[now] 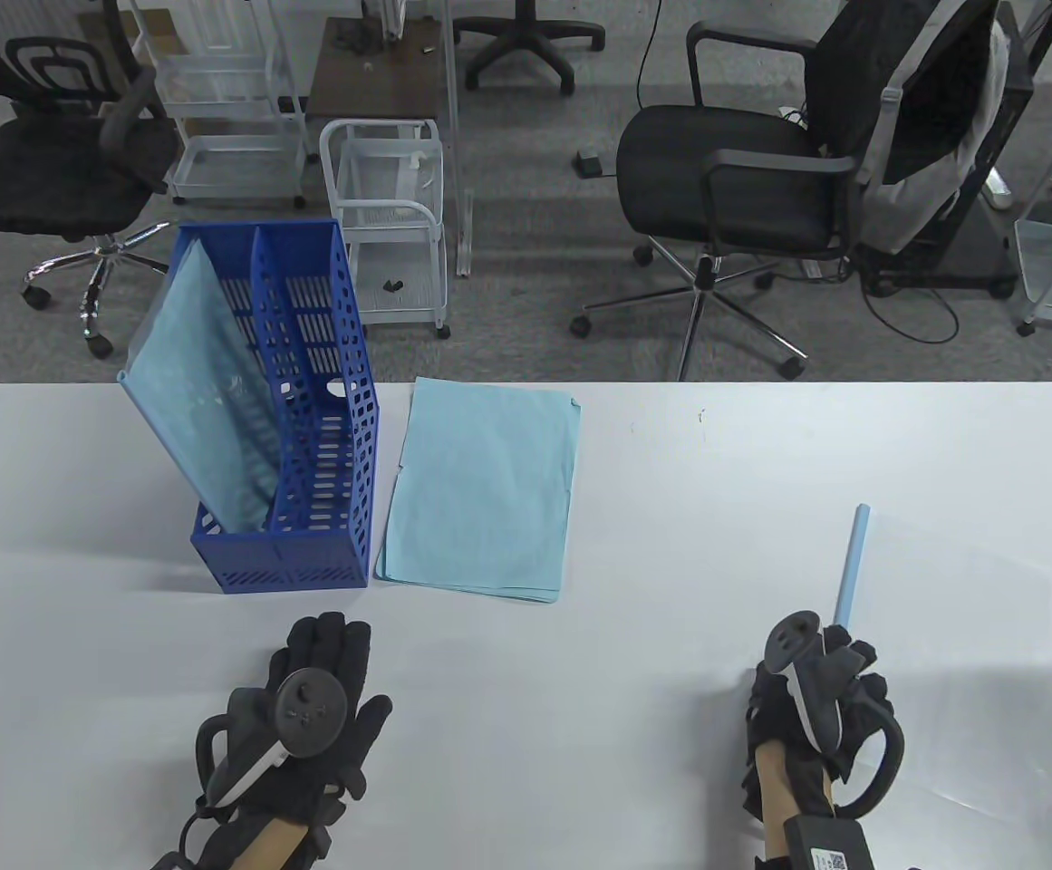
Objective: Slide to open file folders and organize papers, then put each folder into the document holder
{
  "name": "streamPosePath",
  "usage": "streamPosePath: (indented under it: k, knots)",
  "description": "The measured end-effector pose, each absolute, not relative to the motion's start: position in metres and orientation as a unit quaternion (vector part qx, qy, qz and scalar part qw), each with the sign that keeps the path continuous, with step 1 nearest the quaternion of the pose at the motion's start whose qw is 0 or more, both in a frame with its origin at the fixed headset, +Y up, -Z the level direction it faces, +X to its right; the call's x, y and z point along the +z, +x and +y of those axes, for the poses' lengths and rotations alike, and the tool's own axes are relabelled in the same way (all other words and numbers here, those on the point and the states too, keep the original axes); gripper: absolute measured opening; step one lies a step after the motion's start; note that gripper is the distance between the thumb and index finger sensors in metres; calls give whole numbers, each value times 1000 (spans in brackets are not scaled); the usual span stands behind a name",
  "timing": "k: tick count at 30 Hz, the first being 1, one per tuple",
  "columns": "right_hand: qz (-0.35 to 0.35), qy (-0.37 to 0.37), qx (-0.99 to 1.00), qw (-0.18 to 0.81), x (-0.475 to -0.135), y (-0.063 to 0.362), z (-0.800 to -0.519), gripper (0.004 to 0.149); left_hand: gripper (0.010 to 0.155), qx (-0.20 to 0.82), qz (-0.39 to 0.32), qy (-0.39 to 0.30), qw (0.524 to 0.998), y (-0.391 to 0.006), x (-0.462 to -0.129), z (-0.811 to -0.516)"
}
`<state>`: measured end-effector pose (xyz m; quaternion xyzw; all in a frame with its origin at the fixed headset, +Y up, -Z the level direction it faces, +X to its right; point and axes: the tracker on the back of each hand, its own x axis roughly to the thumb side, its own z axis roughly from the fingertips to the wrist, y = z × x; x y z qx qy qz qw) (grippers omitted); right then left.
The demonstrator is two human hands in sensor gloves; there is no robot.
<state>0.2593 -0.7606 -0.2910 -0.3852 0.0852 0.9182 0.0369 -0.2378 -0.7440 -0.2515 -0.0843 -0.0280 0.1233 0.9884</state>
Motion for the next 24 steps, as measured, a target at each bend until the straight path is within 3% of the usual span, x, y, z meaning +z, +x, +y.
streamPosePath:
  k: [3, 11, 16, 24]
  knots:
    - [74, -390, 916, 66, -292, 266, -762, 82, 79, 136, -26, -92, 986, -243, -251, -744]
    - [48, -396, 917, -23, -300, 273, -755, 67, 78, 160, -23, -106, 981, -251, -253, -744]
    - [58, -355, 929, -86, -311, 281, -750, 68, 77, 173, -21, -106, 979, -254, -255, -745]
    - [56, -373, 923, -81, -319, 295, -745, 65, 77, 189, -27, -121, 974, -254, -256, -748]
